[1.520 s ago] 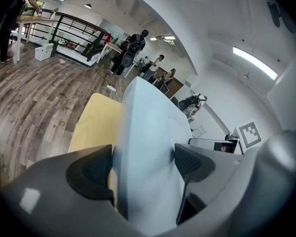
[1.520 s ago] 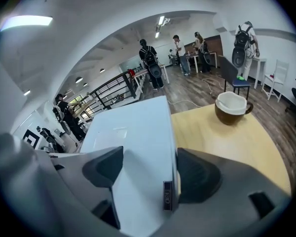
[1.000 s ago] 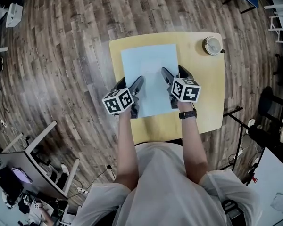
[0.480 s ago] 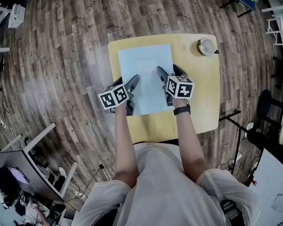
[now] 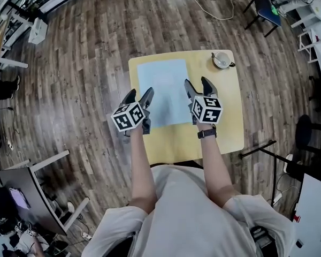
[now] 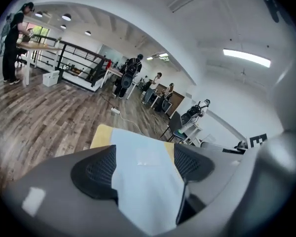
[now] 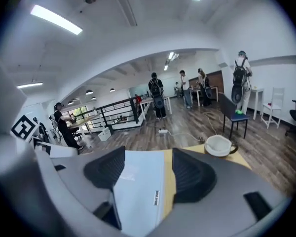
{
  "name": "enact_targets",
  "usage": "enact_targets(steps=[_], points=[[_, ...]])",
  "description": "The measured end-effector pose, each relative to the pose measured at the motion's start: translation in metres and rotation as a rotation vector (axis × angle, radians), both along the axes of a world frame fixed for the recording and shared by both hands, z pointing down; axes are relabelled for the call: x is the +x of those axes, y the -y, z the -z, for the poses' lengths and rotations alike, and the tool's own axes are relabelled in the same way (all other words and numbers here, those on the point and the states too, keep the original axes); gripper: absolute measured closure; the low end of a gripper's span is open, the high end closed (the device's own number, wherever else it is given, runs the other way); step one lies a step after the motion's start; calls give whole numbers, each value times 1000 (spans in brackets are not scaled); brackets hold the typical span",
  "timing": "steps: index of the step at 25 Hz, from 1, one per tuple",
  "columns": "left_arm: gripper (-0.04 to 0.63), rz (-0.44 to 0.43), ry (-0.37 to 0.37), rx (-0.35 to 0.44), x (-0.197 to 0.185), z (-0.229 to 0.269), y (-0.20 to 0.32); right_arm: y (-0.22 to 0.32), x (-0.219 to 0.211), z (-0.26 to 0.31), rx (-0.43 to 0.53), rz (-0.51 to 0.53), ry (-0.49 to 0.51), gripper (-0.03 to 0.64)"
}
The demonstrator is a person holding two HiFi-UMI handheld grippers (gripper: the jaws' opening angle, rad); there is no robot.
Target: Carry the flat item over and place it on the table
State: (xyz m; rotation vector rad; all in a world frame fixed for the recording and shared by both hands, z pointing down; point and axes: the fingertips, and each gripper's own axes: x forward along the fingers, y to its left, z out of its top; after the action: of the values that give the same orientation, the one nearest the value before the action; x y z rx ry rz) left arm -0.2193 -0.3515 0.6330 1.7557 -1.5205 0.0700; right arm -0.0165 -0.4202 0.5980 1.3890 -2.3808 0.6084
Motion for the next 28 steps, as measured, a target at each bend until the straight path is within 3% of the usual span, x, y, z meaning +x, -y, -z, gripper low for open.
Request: enact_targets(steps=[2,4,12,15,22,28], points=[[234,-2,66,68,9,28,-3,-7,4,29,80,6,6,335],[272,10,140,155,16,60,-6,-13,8,60,158,10,24,440],[397,70,347,397,51,160,-43,-58,27,135,322,72,44,516],[463,58,392,455,67,184,-64,-79,31,153,356,89,46,542],[541,73,494,554,86,225,-101,-117,31,188,443,128,76,578],[584,95,515,600,91,243,-123,-142,29,206,483,155,50,597]])
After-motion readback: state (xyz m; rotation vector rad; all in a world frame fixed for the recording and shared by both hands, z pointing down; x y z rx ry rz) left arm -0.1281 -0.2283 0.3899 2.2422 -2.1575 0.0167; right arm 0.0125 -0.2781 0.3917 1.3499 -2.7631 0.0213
